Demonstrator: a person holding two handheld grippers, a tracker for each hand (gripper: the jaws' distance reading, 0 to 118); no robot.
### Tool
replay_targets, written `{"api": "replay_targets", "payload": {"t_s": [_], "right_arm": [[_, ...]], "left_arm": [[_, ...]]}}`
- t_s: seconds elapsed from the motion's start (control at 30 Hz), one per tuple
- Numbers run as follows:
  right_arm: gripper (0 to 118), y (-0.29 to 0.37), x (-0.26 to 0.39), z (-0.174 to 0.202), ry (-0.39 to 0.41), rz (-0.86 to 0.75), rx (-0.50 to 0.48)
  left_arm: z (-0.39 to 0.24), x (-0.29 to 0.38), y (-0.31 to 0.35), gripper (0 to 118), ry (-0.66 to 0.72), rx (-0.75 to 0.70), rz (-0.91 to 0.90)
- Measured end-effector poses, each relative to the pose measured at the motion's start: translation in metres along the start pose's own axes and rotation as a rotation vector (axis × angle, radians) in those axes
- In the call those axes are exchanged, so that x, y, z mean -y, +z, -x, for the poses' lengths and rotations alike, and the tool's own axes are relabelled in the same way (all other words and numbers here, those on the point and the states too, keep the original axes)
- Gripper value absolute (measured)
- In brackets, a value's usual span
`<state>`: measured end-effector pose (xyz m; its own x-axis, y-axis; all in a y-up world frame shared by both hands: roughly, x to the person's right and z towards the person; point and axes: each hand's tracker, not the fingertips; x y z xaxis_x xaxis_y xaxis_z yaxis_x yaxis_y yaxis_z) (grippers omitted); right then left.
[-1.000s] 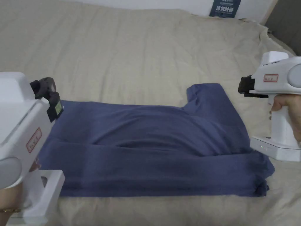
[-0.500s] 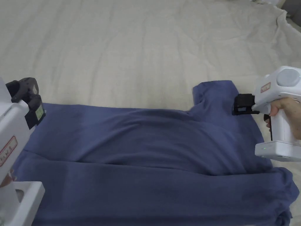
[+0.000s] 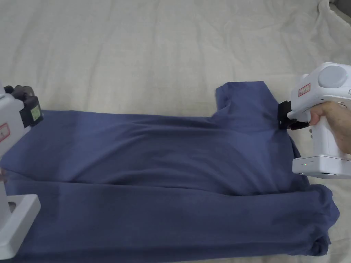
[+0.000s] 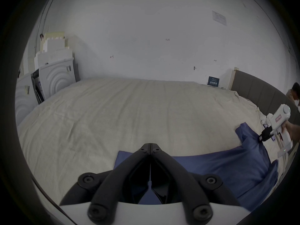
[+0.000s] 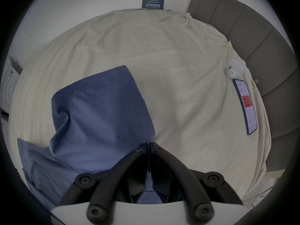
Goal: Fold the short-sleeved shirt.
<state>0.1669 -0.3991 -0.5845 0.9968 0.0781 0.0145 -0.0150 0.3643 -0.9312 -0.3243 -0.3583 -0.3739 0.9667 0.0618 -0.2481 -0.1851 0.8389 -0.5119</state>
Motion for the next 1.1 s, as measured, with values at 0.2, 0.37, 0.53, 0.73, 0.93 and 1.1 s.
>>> {"api": "replay_targets", "payload": {"t_s": [0.2,0.37,0.53,0.73,0.93,1.1], "right_arm": [[2,0.017,-0.001,-0.006,-0.006,-0.025,-0.026],[2,0.031,-0.010,-0.006,0.007,-0.047,-0.034],[2,0.033,-0.009,-0.006,-0.011,-0.052,-0.035],[2,0.026,-0.005,-0.004,0.011,-0.039,-0.022],[2,0.027,-0.003,0.000,0.025,-0.041,-0.017],[2,0.034,0.001,0.002,0.030,-0.054,-0.011]], "left_arm": [[0.042,-0.036,-0.048,97,0.103,0.009,0.201],[0.059,-0.058,-0.077,106,0.062,-0.077,0.316],[0.063,-0.051,-0.118,101,-0.050,-0.175,0.517],[0.050,-0.031,-0.144,67,-0.122,-0.177,0.613],[0.038,-0.032,-0.138,0,-0.142,-0.115,0.591],[0.042,-0.034,-0.129,0,-0.142,-0.119,0.558]]}}
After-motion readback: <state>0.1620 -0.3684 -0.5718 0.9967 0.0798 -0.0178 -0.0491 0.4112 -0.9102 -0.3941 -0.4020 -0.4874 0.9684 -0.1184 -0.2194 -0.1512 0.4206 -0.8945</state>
